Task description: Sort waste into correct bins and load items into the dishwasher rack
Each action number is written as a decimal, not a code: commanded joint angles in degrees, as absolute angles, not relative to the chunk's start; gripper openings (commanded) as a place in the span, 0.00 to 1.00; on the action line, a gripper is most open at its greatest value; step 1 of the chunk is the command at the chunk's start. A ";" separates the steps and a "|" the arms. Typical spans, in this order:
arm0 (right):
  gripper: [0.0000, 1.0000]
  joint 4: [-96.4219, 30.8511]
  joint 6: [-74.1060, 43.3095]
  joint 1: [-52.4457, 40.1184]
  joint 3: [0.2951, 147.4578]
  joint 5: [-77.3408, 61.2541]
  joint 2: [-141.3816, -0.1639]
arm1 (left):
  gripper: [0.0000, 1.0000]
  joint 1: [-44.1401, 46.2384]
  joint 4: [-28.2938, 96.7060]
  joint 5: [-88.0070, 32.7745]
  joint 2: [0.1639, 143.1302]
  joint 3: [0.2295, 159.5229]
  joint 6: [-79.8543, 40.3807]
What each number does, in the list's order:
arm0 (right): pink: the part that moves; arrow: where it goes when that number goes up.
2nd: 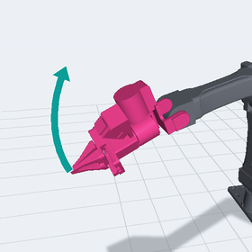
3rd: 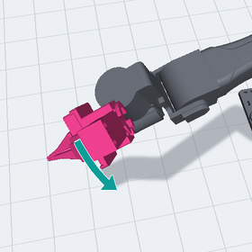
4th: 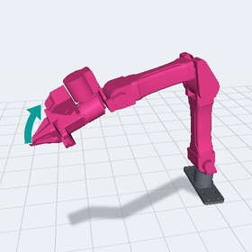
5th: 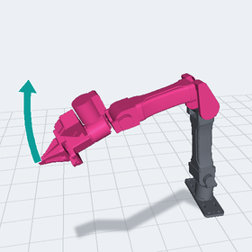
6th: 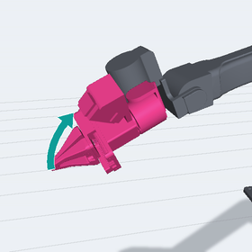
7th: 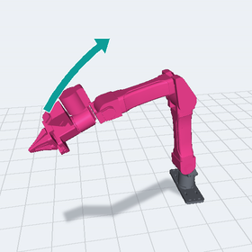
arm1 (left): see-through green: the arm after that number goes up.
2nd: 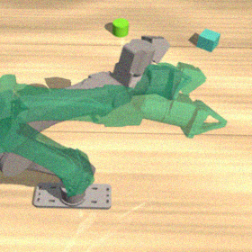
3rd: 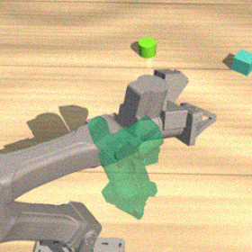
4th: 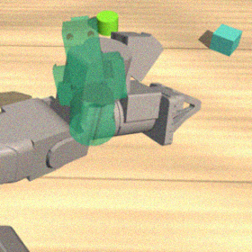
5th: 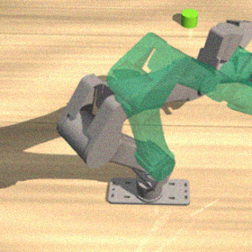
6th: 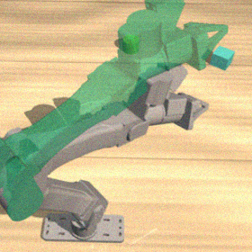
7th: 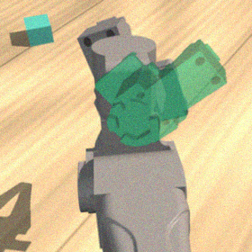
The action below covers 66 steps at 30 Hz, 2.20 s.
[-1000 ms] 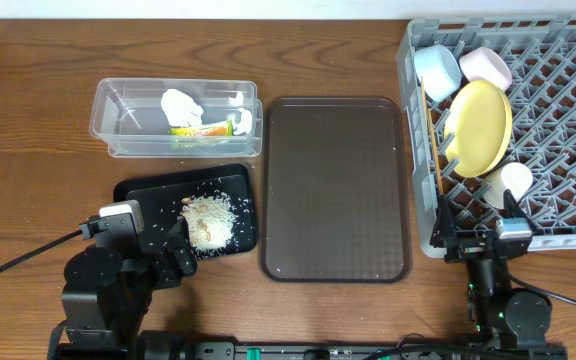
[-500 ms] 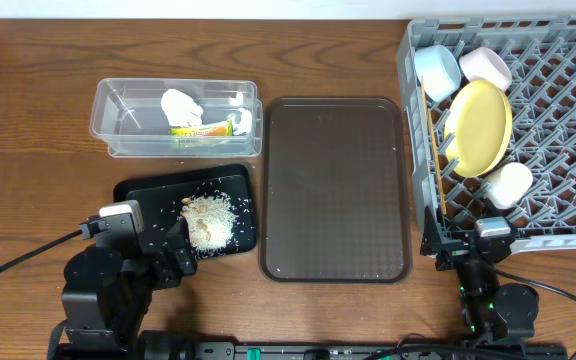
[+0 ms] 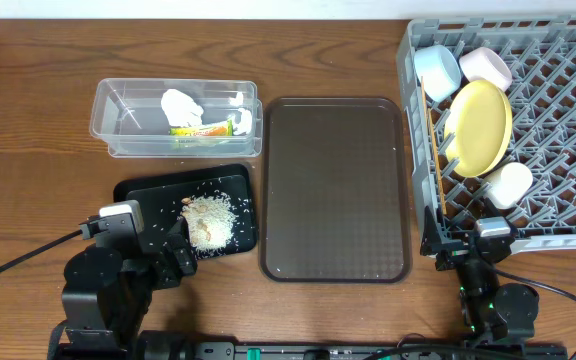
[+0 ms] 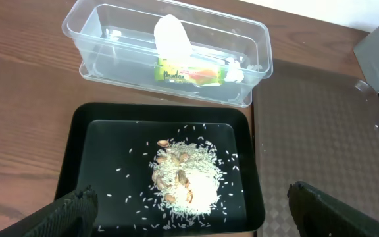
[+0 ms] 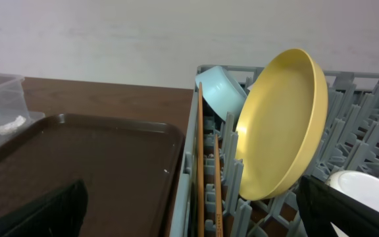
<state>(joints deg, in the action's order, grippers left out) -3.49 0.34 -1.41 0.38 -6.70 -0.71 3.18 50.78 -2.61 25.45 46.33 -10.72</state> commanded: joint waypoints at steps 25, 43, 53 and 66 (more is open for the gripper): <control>0.99 -3.64 0.71 -0.82 0.32 -7.57 -0.38 | 0.95 3.31 16.14 -2.42 4.45 11.84 -7.27; 0.99 -3.64 0.71 -0.80 0.32 -7.57 -0.38 | 0.95 3.31 3.86 -3.40 0.10 0.21 1.06; 0.99 -3.64 0.71 -0.82 0.32 -7.57 -0.38 | 0.95 3.31 3.81 -3.42 0.23 0.23 1.06; 0.99 -3.64 0.71 -0.82 0.32 -7.57 -0.38 | 0.95 3.31 3.81 -3.42 0.23 0.23 1.04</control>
